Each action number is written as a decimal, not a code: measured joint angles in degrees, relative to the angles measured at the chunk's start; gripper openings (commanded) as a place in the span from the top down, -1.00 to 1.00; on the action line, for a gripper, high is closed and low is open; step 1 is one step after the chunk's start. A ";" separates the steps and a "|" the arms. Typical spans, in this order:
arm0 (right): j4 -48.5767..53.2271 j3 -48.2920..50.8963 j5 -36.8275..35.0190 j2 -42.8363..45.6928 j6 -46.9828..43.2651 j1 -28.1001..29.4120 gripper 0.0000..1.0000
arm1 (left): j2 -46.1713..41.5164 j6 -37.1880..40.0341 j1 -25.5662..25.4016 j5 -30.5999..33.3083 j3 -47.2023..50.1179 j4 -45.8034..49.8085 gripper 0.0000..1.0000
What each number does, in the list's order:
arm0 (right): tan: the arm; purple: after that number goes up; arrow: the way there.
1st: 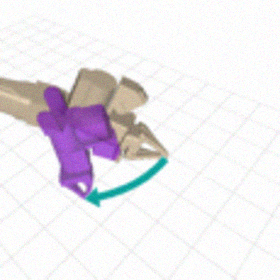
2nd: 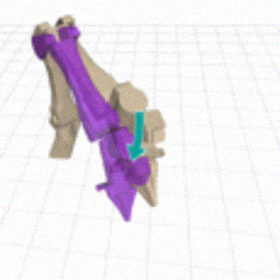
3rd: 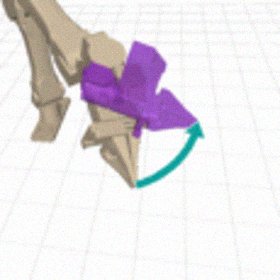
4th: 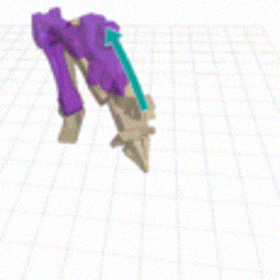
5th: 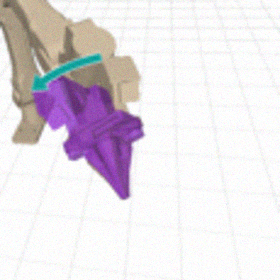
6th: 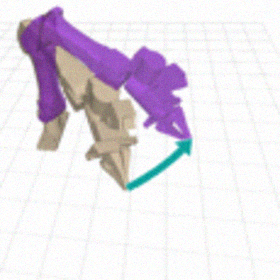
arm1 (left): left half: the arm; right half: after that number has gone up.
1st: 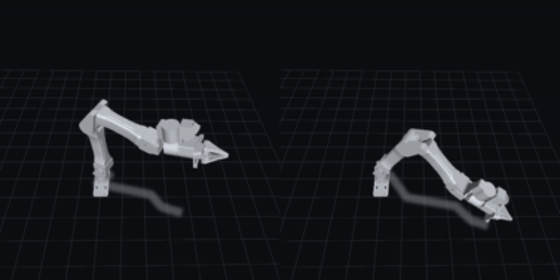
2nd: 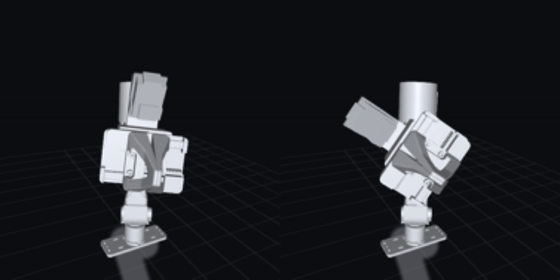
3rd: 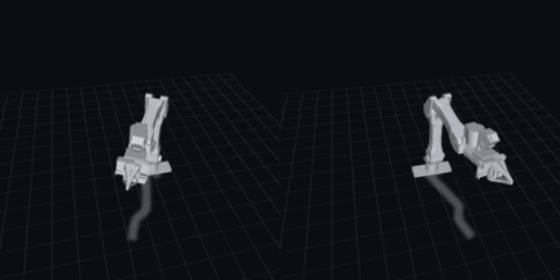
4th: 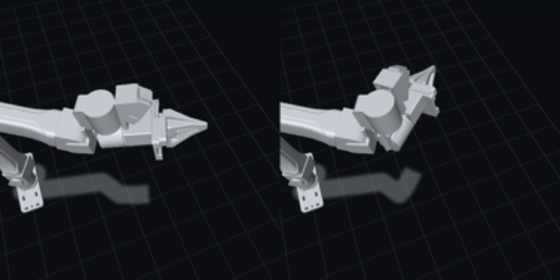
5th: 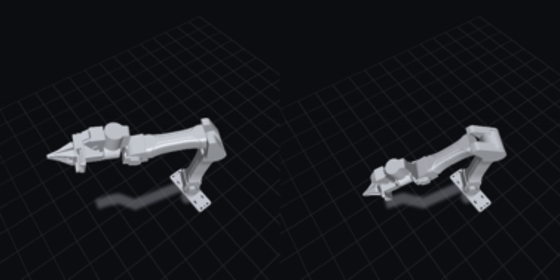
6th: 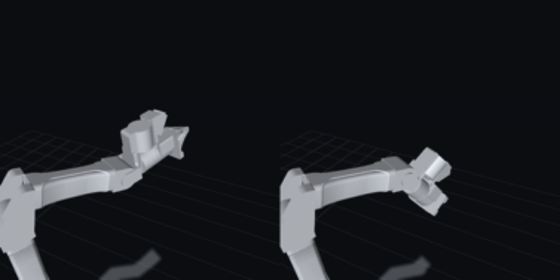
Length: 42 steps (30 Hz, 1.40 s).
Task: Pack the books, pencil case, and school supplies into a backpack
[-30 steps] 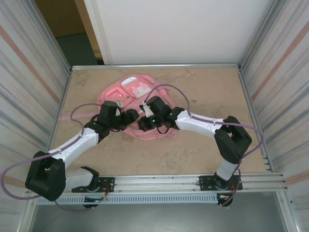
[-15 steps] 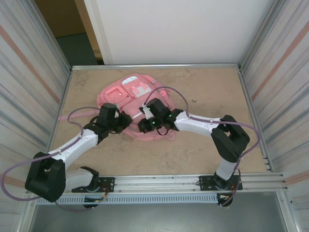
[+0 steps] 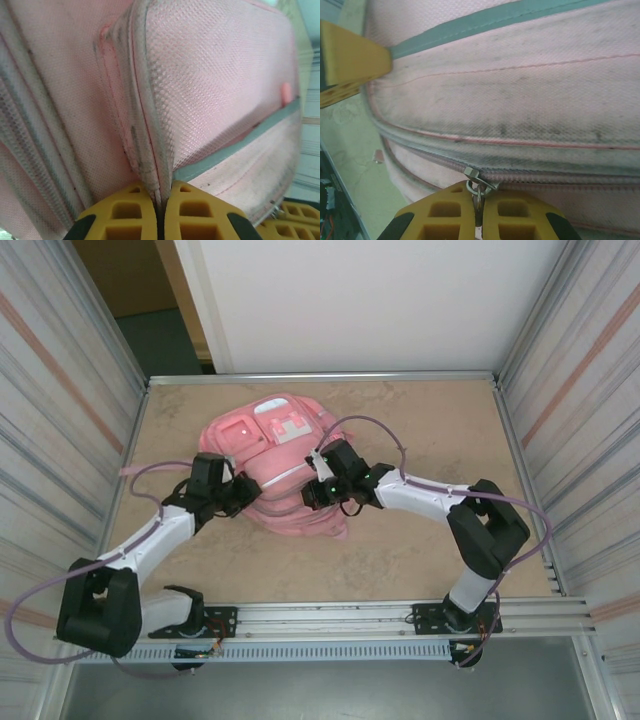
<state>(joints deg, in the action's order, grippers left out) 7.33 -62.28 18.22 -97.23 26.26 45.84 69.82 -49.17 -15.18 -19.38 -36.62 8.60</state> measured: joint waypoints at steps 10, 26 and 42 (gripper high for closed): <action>-1.46 -4.20 1.07 -3.19 1.29 3.39 1.00 | 8.09 2.43 6.32 -1.57 -9.92 1.11 -0.23; -5.03 -10.80 6.03 -10.99 4.42 7.41 1.00 | -15.37 -7.43 3.82 2.34 3.41 8.68 -0.21; -5.97 -10.36 4.76 -12.44 6.05 8.09 1.00 | -6.43 -15.47 2.01 4.20 3.76 1.40 1.00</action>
<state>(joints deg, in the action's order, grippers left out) 1.37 -72.64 22.98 -109.67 32.32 53.93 63.40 -64.64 -13.17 -15.18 -32.86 10.00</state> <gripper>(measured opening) 0.066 0.056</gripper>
